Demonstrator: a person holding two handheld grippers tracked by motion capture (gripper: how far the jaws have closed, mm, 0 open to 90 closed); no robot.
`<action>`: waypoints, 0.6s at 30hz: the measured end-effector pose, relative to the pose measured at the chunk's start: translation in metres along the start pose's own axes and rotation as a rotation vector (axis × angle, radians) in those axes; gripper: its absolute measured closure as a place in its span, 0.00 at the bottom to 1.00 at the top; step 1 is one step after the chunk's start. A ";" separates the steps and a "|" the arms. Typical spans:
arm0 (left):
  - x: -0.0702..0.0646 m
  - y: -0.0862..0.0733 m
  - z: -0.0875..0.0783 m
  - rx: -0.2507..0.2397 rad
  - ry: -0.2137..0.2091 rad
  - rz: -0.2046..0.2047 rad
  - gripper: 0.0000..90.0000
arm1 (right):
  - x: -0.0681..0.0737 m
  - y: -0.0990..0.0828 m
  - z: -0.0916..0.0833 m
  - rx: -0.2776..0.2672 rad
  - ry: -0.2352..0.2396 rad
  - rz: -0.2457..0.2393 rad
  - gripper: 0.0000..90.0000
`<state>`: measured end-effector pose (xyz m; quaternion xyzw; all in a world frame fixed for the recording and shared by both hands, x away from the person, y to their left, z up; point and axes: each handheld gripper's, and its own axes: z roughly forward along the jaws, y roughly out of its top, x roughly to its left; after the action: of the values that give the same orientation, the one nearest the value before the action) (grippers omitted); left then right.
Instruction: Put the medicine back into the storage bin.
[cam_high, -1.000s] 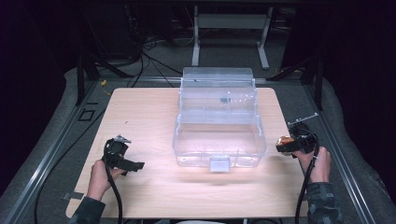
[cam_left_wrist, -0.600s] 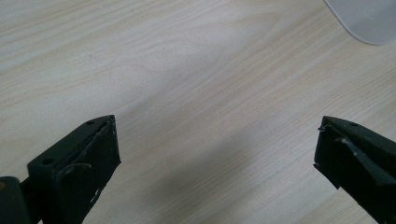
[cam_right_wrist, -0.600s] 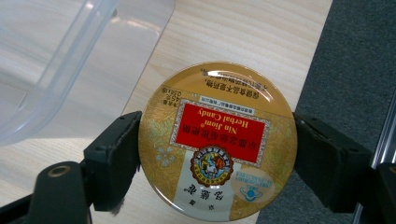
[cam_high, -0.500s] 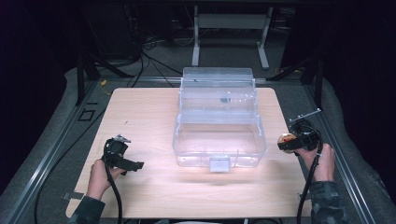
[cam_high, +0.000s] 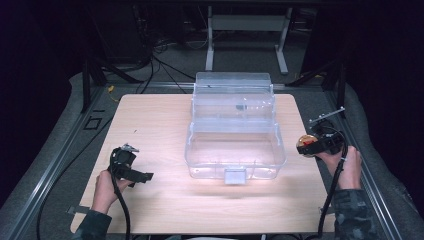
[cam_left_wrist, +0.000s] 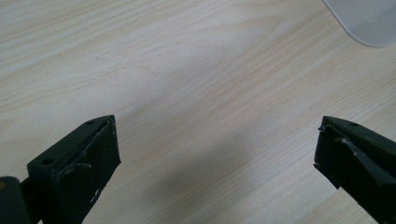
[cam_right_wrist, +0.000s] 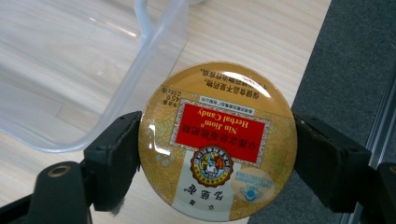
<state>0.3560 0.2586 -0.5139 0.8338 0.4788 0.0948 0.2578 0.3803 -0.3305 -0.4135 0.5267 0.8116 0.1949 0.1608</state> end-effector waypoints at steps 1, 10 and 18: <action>0.000 0.000 0.000 0.001 0.000 0.001 0.00 | 0.001 0.001 -0.001 -0.001 0.008 -0.003 0.22; 0.001 -0.001 -0.003 -0.004 0.002 -0.004 0.00 | 0.012 0.013 -0.009 -0.007 0.017 -0.037 0.22; 0.003 -0.003 -0.002 -0.004 -0.001 -0.006 0.00 | 0.026 0.025 -0.009 -0.009 0.027 -0.077 0.22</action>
<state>0.3547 0.2633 -0.5142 0.8320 0.4810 0.0944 0.2598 0.3853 -0.2989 -0.3949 0.4917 0.8325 0.1994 0.1595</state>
